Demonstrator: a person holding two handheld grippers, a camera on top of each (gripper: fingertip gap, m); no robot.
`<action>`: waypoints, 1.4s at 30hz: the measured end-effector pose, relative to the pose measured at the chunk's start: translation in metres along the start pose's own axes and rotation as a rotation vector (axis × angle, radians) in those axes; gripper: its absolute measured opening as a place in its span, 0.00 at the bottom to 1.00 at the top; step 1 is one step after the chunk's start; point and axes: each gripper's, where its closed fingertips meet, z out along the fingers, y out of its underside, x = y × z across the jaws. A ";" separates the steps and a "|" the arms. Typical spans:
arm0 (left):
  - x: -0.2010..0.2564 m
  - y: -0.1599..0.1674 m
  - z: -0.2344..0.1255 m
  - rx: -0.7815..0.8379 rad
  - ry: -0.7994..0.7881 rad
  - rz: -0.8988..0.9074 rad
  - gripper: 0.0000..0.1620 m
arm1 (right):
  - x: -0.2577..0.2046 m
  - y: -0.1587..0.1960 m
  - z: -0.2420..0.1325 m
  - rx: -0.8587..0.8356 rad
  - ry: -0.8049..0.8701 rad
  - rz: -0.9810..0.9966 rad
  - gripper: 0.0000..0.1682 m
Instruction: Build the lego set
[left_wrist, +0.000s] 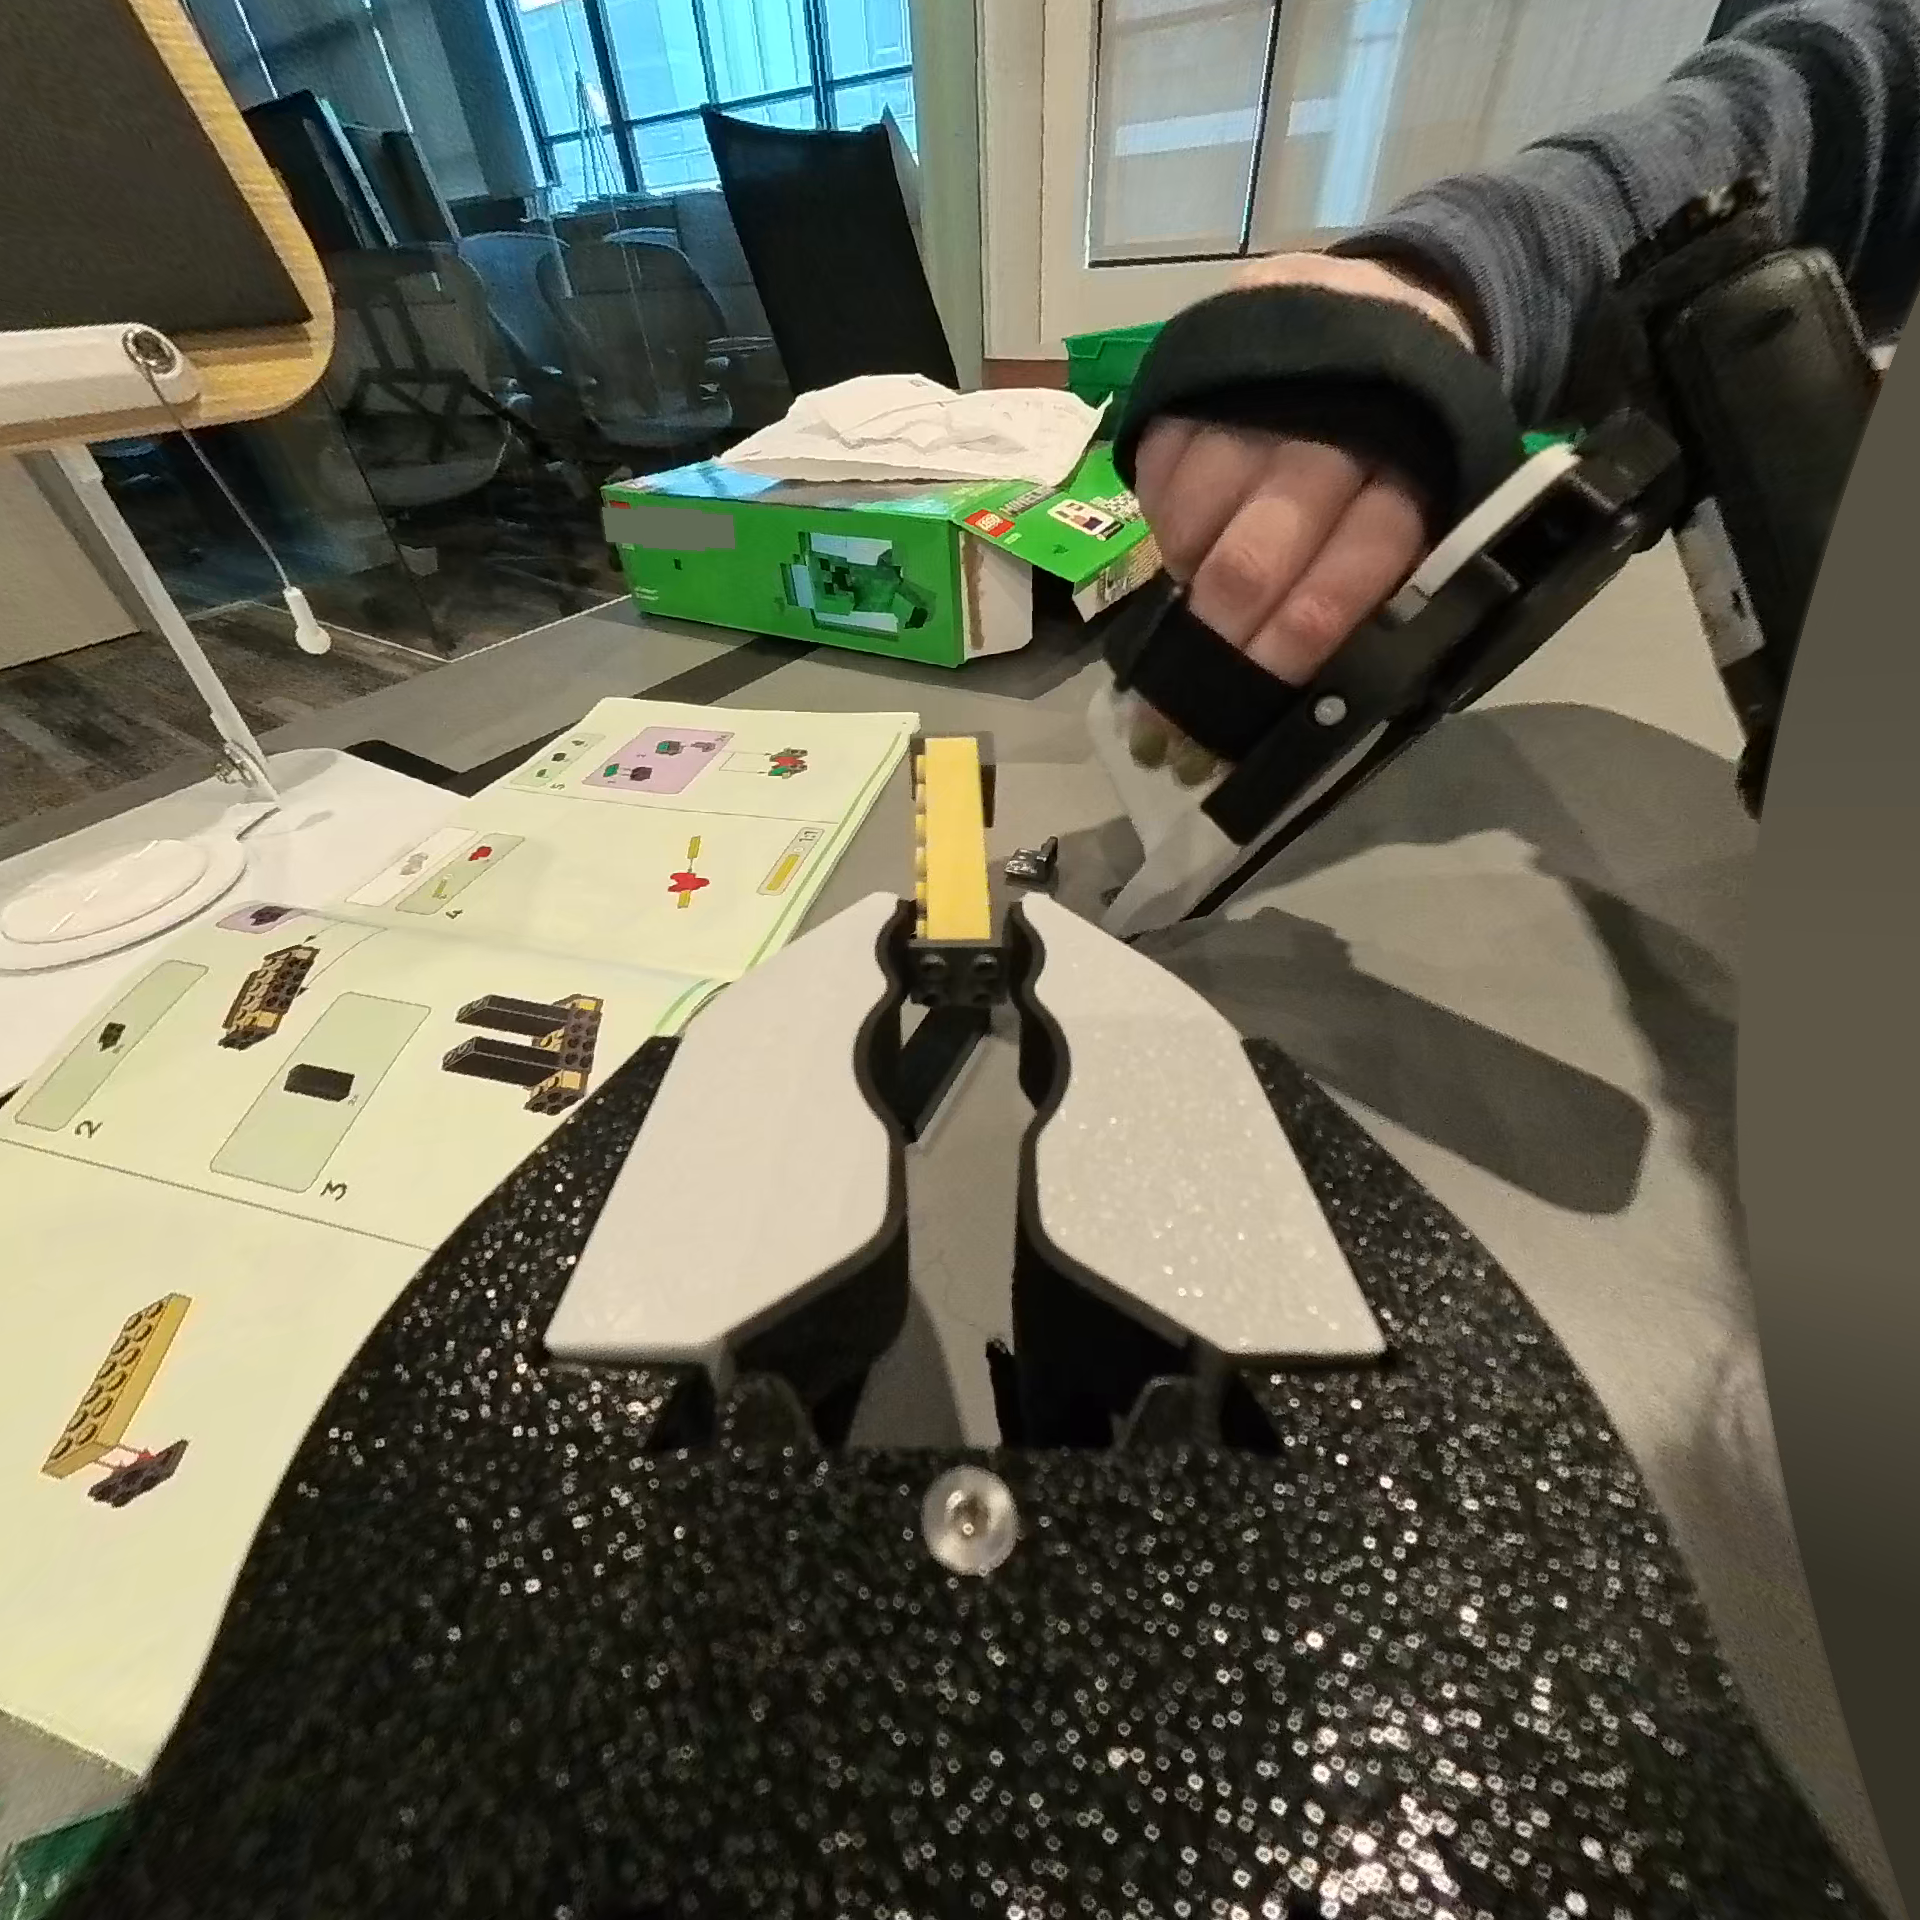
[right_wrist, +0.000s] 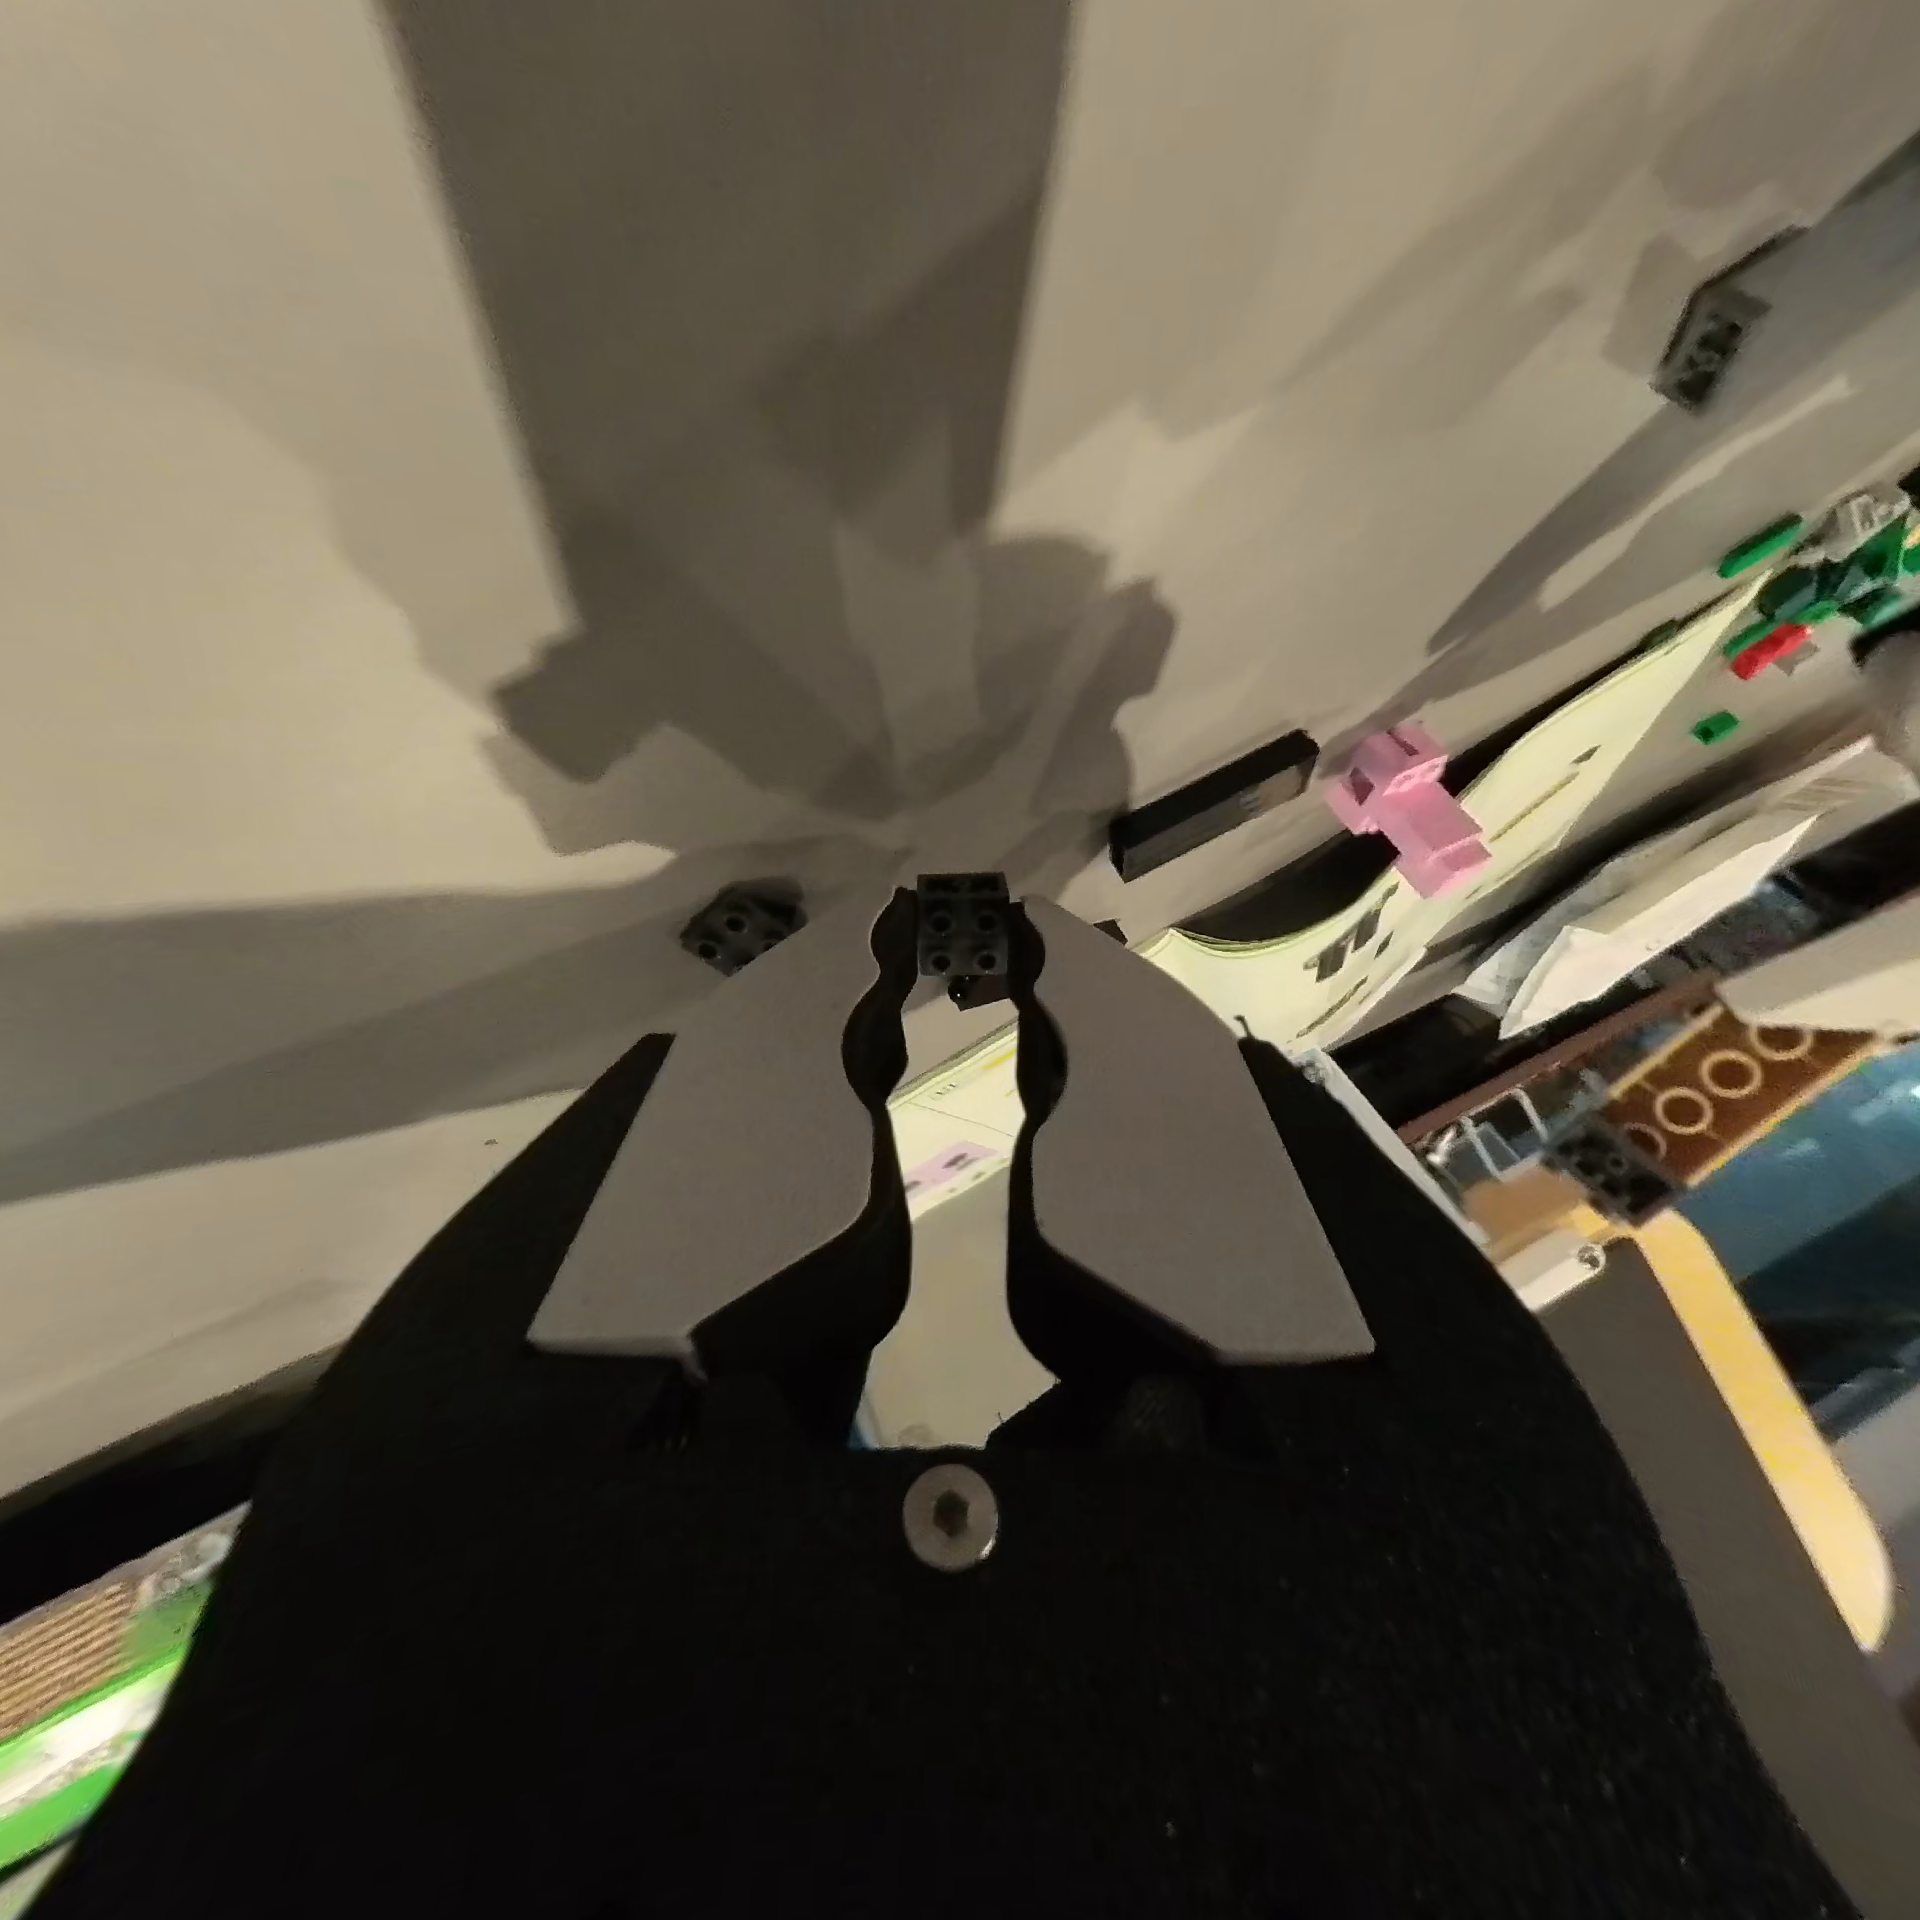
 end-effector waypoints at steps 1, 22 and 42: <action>0.000 0.000 0.000 0.000 0.001 0.001 0.10 | 0.000 -0.001 0.001 0.000 -0.001 -0.014 0.09; -0.003 -0.004 -0.003 0.018 -0.010 -0.009 0.10 | 0.001 0.019 -0.028 0.193 -0.047 0.776 0.10; 0.003 -0.003 -0.001 0.007 0.017 -0.004 0.10 | -0.014 0.018 -0.028 0.673 -0.459 1.641 0.09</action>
